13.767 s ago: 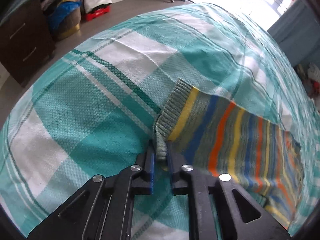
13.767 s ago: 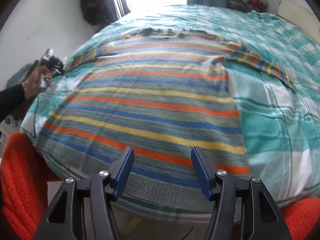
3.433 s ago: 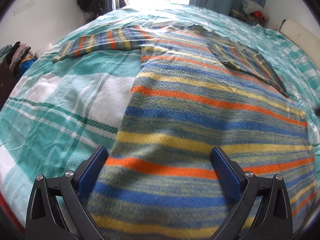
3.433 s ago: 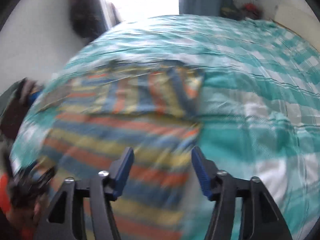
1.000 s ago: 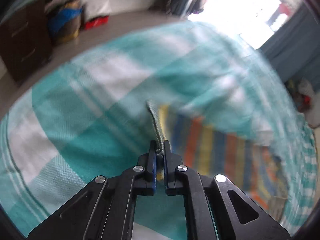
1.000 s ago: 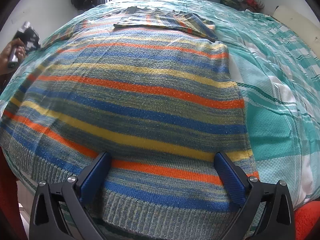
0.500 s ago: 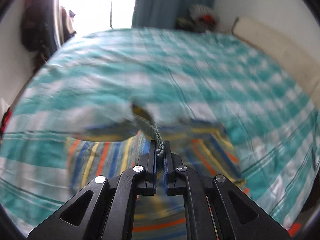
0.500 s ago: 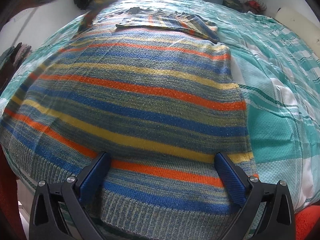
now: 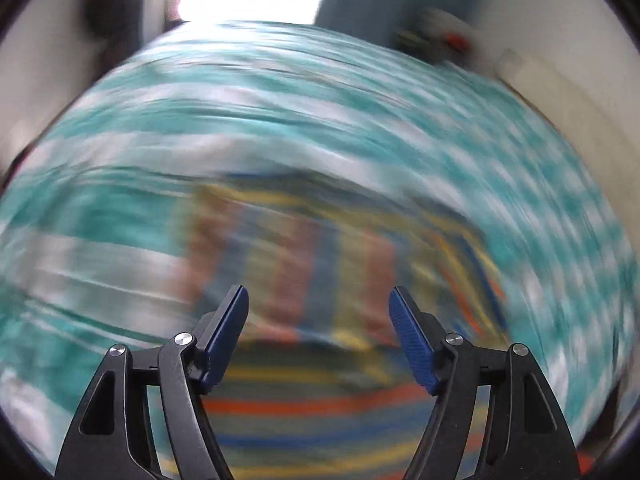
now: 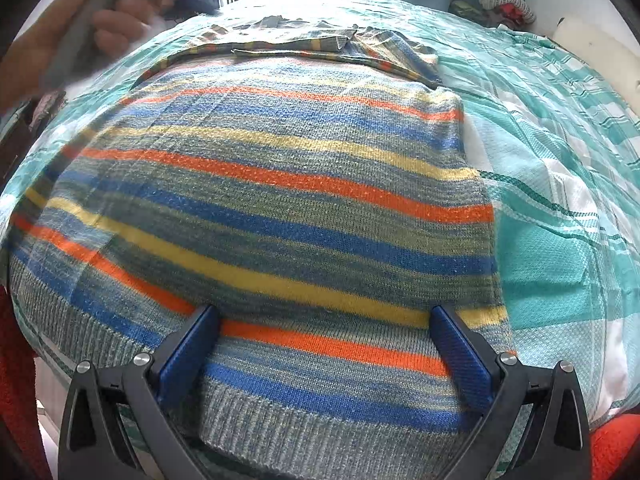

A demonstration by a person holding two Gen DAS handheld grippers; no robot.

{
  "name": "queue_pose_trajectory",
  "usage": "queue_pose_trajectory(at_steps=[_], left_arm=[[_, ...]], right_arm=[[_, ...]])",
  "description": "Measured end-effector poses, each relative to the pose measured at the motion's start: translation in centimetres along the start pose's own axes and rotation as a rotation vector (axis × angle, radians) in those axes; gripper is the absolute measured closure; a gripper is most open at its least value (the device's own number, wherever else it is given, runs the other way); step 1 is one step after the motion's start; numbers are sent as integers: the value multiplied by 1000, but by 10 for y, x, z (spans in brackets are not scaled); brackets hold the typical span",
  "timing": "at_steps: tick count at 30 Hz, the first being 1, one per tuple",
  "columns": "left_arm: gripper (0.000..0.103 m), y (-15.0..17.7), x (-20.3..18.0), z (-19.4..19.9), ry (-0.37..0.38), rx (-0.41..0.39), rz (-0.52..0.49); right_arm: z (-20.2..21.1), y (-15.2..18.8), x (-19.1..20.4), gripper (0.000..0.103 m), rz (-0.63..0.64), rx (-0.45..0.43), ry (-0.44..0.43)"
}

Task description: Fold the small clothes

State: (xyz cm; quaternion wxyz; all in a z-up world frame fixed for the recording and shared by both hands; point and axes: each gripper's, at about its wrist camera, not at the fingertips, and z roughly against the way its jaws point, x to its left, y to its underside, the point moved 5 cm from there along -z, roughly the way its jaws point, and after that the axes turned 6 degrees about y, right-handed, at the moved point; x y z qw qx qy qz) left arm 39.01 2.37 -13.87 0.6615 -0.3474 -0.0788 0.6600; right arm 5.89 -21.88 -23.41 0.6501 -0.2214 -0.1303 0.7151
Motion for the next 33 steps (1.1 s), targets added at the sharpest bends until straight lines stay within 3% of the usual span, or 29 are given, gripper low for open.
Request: queue_pose_trajectory(at_steps=[4,6,8,9,10,12,14,18,20,22,23,25,29,33], left_arm=[[27,-14,74,-30,-15,142,212],[28,-8,76,-46,0,199,213],[64,3,72,-59,29,255,182],[95,9,68,-62,39,279,161],[100,10,67,-62,5,284,120],[100,7,72,-55,-76,237,50],[100,7,89,-56,-58,232,129],[91,15,90,-65,-115,235,89],[80,18,87,-60,-131,219,70],[39,20,86,-51,-196,202,62],[33,24,90,-38,-246,185,47],[30,35,92,-12,-264,160,5],[29,69,59,38,-210,117,-106],[14,123,11,93,-121,72,-187]], right_arm=[[-1,-1,0,0,5,-2,2],[-1,-2,0,0,6,-6,5],[-1,-2,1,0,7,-9,6],[-1,-2,1,0,7,-11,6],[-1,-2,1,0,8,-12,6],[-1,-1,1,0,11,-13,7],[-1,-1,1,0,11,-14,7],[-1,-1,1,0,13,-14,7],[0,-2,1,0,14,-15,6],[0,-2,1,0,16,-18,4],[-1,-2,1,0,16,-18,3],[0,-2,1,0,15,-17,3],[0,-3,0,0,11,-19,-2],[8,-7,-3,0,13,-1,-20]])
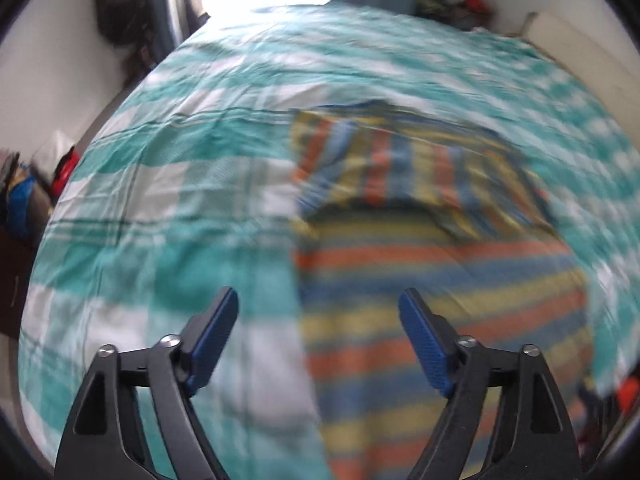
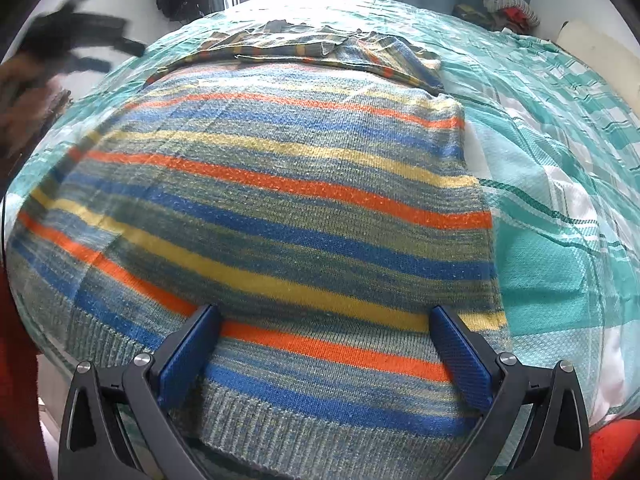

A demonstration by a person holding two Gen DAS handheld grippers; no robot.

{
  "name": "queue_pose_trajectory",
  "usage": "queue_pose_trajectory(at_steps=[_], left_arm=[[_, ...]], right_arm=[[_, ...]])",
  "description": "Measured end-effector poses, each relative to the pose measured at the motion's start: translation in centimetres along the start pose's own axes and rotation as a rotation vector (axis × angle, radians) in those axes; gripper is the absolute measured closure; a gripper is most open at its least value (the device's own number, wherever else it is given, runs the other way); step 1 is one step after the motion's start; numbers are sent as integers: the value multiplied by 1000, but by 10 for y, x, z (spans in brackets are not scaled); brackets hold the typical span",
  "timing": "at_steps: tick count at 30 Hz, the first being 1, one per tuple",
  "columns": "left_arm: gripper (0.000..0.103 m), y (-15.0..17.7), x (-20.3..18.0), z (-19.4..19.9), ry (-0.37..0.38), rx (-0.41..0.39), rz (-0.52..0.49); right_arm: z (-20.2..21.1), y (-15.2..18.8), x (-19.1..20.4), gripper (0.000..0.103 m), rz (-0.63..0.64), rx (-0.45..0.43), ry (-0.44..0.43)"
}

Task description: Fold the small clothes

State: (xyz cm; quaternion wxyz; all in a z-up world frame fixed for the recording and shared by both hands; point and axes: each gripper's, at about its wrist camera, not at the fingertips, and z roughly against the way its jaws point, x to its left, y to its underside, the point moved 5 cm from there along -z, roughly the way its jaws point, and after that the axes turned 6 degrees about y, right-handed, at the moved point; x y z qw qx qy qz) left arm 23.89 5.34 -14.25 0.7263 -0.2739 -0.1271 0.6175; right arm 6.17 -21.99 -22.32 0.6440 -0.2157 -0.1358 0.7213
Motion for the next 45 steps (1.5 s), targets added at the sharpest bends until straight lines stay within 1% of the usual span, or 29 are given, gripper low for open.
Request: queue_pose_trajectory(at_steps=[1,3,5,7,9,10,11,12,13,14,15,18,22,31,45], left_arm=[[11,10,-14,9,24,-16,-15],[10,32,-41,23,62,-42,-44],[9,56,-61,29,76,-53,-72],[8,80,-77,21,81,-32,-102],[8,102,-83,5,76,10,-115],[8,115,-83,-5,58,41,-116],[8,123,-83,-11,40,66,-113],[7,130,-81,-17,36,75,-106],[4,135,-79,-16,40,50,-99],[3,136,-77,-16,42,38,-95],[2,136,-76,-18,44,38,-89],[0,135,-76,-22,40,36,-89],[0,141,-79,-23,27,18,-96],[1,144,-79,-25,21,19,-96],[1,146,-81,-26,2,12,-103]], right_arm=[[3,-1,-1,0,-1,1,-1],[16,-6,-4,0,-19,-37,8],[36,-11,-6,0,-46,-117,8],[47,-15,-3,0,-44,-167,-5],[48,-14,1,0,-20,-180,-1],[40,-9,4,0,-3,-161,2],[28,-2,5,0,1,-113,-4],[14,6,7,0,3,-48,-8],[1,14,7,0,-2,3,-14],[-1,17,5,0,-23,-45,-32],[0,17,5,0,-22,-58,-33],[-1,16,6,0,-20,-51,-28],[-1,17,8,0,-13,-69,-16],[-3,20,8,0,-6,-90,-7],[-3,20,10,0,-7,-93,5]])
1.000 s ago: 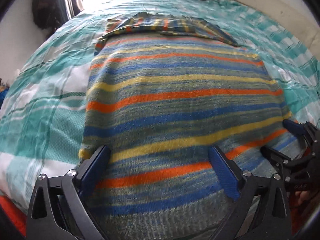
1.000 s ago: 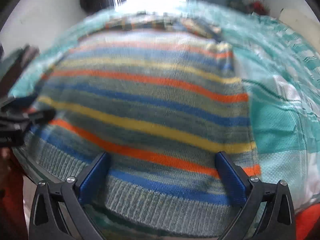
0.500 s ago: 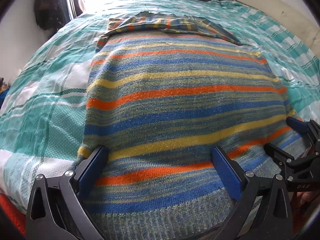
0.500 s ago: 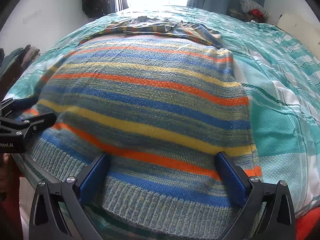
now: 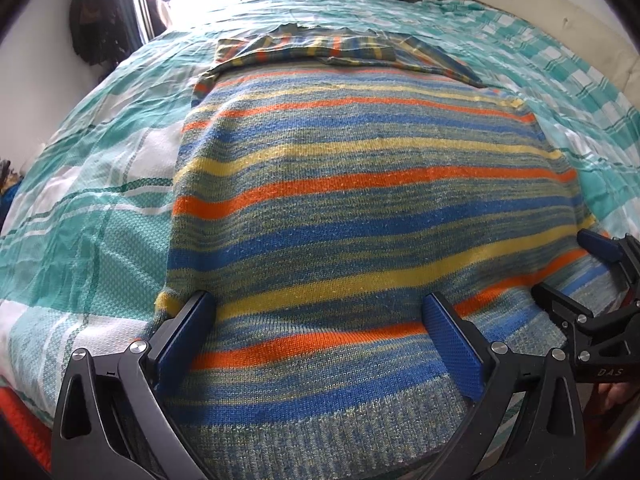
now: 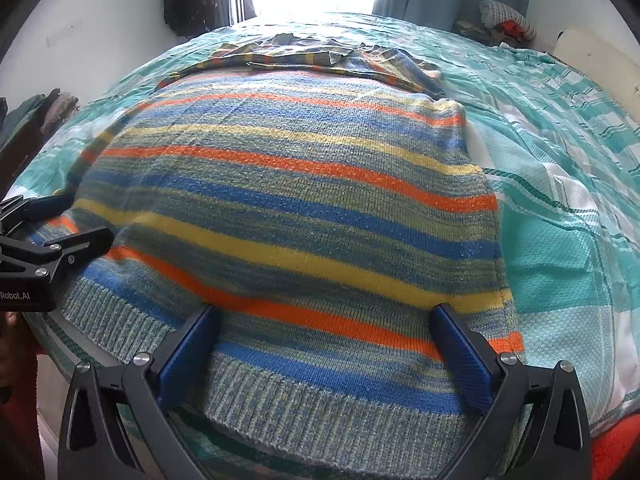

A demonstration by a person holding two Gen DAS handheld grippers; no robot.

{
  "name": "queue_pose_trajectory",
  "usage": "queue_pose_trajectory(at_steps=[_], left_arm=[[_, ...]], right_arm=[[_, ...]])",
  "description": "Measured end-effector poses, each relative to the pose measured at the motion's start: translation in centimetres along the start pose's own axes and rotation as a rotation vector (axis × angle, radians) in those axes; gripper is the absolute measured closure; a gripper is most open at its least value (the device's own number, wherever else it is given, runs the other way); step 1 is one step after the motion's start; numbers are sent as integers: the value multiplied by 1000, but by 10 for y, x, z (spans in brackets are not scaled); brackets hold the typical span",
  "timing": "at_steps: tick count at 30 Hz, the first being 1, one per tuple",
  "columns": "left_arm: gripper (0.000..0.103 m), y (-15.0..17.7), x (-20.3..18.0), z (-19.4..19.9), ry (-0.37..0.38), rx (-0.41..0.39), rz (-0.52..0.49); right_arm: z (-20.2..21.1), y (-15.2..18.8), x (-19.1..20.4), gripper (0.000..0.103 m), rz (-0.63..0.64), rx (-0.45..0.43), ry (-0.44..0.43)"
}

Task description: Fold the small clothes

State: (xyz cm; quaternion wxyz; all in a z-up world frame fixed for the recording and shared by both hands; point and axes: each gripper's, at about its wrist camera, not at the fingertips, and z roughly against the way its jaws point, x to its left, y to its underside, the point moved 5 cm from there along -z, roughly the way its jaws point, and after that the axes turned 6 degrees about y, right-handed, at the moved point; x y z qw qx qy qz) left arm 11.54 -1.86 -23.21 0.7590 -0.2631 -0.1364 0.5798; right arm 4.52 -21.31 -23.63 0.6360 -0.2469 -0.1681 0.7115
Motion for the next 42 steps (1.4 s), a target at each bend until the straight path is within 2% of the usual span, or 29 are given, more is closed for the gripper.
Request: queue_pose_trajectory(at_steps=[36,40,42], left_arm=[[1,1,0,-2,1,23,-3],[1,1,0,0,10,24,-5],[0,2,1,7,38,46,-1]], right_arm=[[-1,0,2,0,8,-5,13],[0,0,0,0,-2,-2,-1],[3,-3,-2,0,-2,29,-20]])
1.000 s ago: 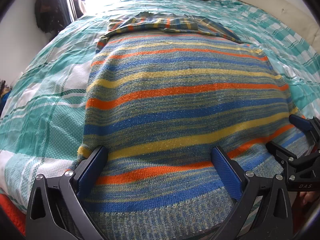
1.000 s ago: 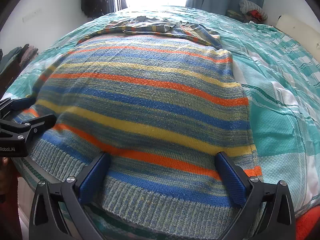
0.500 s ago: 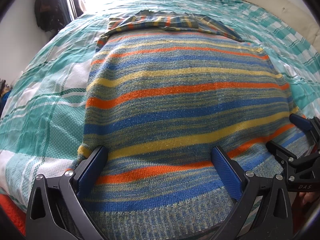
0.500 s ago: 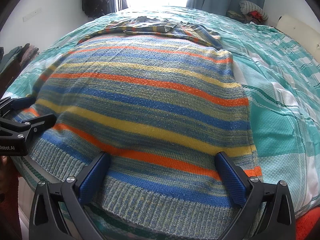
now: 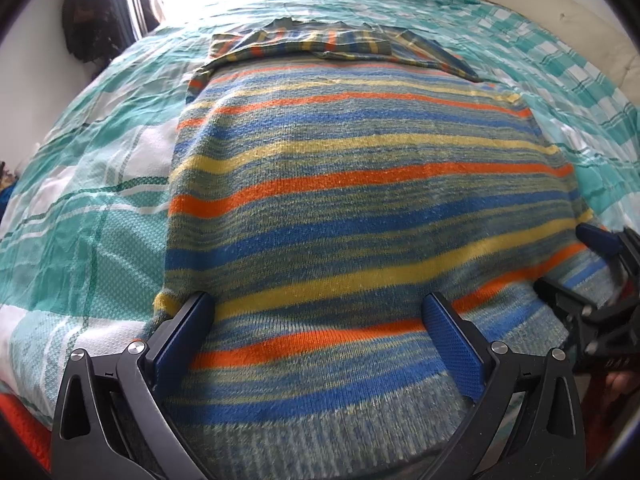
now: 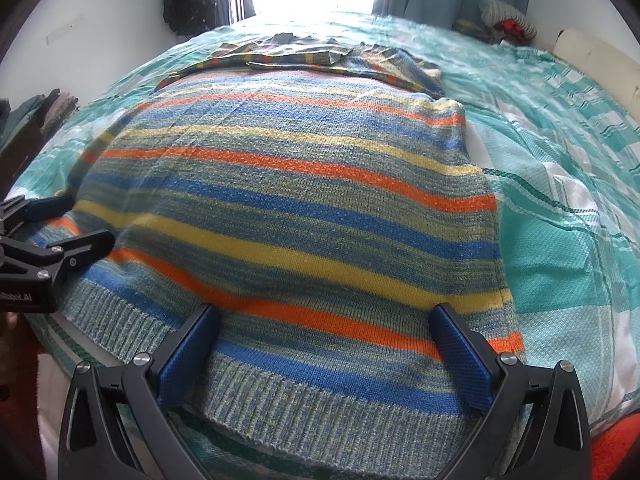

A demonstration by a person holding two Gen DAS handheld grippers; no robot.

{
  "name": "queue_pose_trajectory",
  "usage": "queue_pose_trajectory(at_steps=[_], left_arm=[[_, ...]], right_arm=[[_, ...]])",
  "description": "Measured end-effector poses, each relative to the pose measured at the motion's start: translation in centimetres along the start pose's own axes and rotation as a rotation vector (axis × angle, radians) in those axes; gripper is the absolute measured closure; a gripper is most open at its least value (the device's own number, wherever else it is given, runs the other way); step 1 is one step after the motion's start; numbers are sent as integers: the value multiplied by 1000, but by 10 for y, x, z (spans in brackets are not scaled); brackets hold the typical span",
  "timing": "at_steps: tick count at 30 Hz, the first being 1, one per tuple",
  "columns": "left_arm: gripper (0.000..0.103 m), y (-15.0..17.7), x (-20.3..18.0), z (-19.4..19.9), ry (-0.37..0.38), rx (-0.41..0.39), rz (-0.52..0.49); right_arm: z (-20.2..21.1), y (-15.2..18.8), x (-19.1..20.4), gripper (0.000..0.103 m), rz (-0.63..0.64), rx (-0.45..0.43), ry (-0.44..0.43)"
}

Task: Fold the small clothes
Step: 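Grasp the sweater hem with both tools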

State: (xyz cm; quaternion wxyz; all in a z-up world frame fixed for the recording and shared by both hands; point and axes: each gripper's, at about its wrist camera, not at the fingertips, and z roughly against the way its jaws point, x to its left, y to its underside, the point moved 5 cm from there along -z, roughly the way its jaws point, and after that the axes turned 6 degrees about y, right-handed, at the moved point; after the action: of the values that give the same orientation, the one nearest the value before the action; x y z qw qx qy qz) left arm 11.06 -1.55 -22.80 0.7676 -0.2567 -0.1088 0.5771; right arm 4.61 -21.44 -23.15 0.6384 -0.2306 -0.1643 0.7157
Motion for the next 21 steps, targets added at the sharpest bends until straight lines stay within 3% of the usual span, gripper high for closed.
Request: queue_pose_trajectory(at_steps=[4,6,8,10,12,14,15,16,17,20,21], left_arm=[[2,14,6,32,29,53,-5],[2,23,15,58,32,24,13],[1,29,37,83,47,-22,96],[2,28,54,86,92,-25,174],[2,27,64,77,152,-1,238],[4,26,63,61,194,49,242],[8,26,60,56,191,65,226],[17,27,55,52,180,80,202],[22,29,50,50,179,91,181],[57,31,40,47,188,127,140],[88,32,39,45,182,154,140]], right_arm=[[26,-9,-23,1,-73,42,-70],[50,-9,-51,1,-169,5,-97],[68,-5,-86,1,-278,-9,-129],[72,-2,-107,1,-344,11,-174],[63,0,-125,2,-418,63,-280],[51,3,-134,4,-489,111,-360],[41,6,-137,10,-513,155,-394],[32,10,-136,17,-514,205,-409],[26,13,-132,19,-499,246,-429],[22,17,-107,28,-398,303,-502],[21,17,-103,39,-367,306,-488]])
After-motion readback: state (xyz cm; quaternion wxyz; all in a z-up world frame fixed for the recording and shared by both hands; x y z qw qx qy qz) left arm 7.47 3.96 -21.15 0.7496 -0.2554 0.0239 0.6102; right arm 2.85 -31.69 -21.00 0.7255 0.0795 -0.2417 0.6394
